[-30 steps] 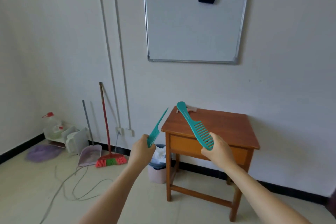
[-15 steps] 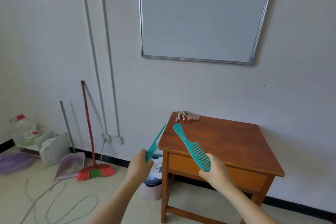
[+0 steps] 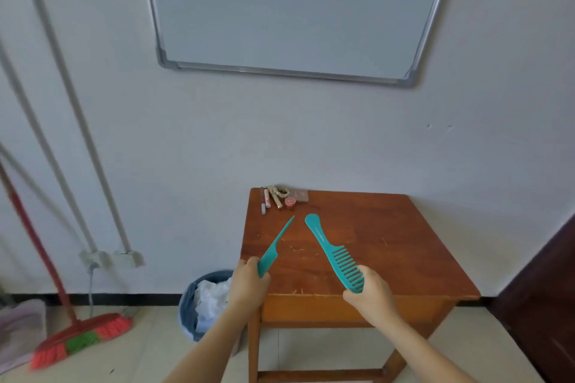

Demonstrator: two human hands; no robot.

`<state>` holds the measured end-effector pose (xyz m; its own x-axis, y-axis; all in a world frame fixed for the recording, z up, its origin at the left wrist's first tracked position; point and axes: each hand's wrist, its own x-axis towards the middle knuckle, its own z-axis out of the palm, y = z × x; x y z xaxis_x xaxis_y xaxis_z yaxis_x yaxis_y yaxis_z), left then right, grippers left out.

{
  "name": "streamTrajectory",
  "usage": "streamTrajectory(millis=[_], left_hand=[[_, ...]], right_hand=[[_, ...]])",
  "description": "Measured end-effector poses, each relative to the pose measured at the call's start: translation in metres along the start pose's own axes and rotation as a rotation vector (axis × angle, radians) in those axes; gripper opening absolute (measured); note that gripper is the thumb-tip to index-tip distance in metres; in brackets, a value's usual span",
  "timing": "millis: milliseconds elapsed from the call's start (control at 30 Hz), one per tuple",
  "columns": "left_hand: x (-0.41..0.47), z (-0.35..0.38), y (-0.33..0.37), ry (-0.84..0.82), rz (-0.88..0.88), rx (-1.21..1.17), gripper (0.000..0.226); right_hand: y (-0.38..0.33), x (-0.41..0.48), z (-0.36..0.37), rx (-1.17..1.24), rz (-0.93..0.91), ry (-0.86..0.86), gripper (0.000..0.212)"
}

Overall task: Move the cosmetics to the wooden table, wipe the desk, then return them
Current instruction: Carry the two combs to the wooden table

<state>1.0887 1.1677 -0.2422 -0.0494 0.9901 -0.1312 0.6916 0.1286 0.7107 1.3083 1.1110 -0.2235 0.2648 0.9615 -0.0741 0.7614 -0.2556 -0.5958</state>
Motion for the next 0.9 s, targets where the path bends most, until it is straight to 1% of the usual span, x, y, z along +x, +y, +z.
streamTrajectory(millis=[67,167,300,400,500,633,900], left_hand=[[0.021,0.019,0.004,-0.031,0.003,0.017,0.031],[0.055,0.040,0.020,-0.058,0.002,0.061,0.032],[0.113,0.068,0.048,-0.048,-0.025,0.084,0.032],[0.155,0.092,0.071,-0.043,-0.056,0.110,0.030],[0.187,0.116,0.092,-0.009,-0.085,0.136,0.029],[0.213,0.145,0.108,0.006,-0.080,0.187,0.028],[0.231,0.172,0.114,0.072,-0.166,0.462,0.043]], right_hand=[[0.013,0.017,0.002,0.005,0.056,0.001,0.042],[0.030,0.052,-0.005,0.004,0.090,0.039,0.040],[0.044,0.120,-0.014,0.019,0.084,0.066,0.037],[0.053,0.173,-0.014,0.075,0.077,0.075,0.036],[0.061,0.216,-0.011,0.114,0.096,0.036,0.039],[0.070,0.258,-0.008,0.141,0.094,-0.030,0.043],[0.076,0.285,0.011,0.101,0.072,-0.103,0.049]])
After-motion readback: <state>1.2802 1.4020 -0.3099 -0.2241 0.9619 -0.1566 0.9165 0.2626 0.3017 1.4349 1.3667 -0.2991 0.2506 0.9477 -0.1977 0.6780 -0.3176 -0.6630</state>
